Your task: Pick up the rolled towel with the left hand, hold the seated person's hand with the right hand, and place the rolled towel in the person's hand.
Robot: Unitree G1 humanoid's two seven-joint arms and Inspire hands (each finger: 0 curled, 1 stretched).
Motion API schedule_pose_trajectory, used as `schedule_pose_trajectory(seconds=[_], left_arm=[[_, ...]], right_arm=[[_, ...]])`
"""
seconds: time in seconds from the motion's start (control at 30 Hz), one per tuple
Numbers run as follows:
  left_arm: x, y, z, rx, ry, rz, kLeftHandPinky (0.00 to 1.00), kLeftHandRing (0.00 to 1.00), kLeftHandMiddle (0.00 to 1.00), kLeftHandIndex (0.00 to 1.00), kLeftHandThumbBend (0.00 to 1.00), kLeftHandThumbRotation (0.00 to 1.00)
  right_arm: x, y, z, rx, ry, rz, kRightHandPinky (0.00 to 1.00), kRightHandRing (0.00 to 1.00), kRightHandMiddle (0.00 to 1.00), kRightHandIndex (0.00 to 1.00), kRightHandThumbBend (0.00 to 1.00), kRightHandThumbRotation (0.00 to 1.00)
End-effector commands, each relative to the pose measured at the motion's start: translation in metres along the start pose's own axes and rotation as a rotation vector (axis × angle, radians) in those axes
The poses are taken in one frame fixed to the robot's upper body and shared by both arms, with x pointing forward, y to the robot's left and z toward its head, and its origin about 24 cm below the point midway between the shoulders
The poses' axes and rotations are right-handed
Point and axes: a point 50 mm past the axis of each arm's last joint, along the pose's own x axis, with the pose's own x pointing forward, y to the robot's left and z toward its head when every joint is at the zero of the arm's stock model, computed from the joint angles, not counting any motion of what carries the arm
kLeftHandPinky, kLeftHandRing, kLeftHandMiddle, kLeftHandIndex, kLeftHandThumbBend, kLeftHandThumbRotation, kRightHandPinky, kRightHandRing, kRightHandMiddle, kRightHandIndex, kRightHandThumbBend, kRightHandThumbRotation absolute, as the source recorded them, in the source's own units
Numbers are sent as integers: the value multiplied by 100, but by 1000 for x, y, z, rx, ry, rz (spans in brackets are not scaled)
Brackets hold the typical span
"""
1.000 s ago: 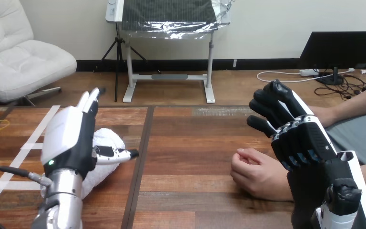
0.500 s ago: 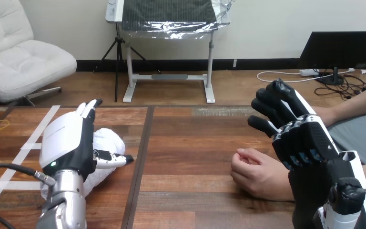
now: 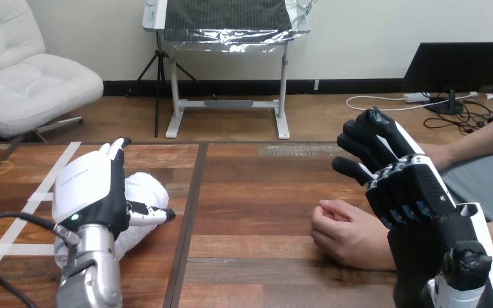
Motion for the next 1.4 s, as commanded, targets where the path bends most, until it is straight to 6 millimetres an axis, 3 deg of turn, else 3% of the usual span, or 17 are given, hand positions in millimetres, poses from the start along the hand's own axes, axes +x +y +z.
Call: schedule_pose_trajectory(seconds=[0.0, 1.37], left_arm=[[14, 17, 14, 55, -31, 68, 92, 91, 93, 91, 99, 21], [31, 14, 18, 122, 80, 17, 93, 92, 93, 92, 97, 27]], right_arm=[[12, 0, 9, -9, -87, 8, 81, 88, 88, 88, 88, 100], [13, -2, 11, 16, -102, 12, 80, 88, 88, 88, 94, 100]])
